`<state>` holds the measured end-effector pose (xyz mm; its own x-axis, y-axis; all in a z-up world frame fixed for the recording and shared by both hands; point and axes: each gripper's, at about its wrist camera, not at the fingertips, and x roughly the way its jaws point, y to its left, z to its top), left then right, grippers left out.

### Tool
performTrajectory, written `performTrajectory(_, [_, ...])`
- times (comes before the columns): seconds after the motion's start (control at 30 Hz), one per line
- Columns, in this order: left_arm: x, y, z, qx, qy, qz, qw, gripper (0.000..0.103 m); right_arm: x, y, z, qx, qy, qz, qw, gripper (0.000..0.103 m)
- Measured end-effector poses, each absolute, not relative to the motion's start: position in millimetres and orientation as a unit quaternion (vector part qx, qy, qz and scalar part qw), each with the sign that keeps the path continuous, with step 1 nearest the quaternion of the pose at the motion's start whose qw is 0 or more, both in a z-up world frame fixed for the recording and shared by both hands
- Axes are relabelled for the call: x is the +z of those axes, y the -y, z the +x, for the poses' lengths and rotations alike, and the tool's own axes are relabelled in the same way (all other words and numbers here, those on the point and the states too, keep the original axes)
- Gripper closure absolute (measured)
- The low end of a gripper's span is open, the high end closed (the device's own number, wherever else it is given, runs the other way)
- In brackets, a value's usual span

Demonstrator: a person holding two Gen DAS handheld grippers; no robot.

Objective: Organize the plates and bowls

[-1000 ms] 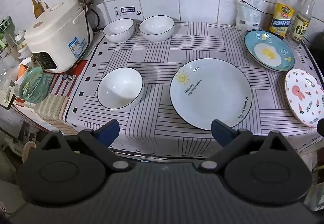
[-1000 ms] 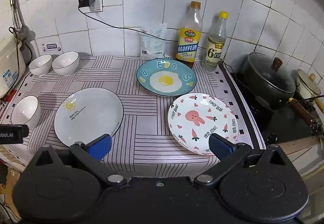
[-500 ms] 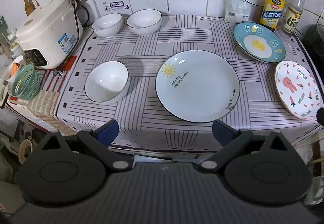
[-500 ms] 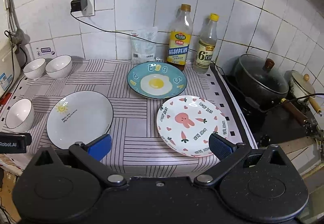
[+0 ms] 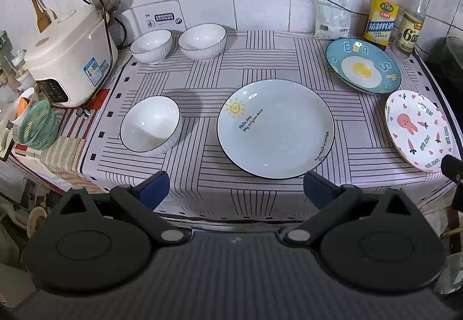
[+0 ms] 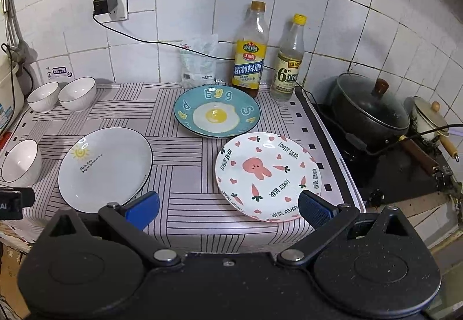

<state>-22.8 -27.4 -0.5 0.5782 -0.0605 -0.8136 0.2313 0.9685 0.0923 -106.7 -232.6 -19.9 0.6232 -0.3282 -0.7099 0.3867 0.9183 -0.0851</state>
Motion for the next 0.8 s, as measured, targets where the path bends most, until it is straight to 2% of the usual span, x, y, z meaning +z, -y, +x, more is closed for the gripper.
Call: performTrajectory(0.8, [-23, 27, -39, -0.083, -0.392, 0.124, 0.908, 0.002, -48, 227, -123, -0.184, -0.355, 0.050, 0.915, 0.000])
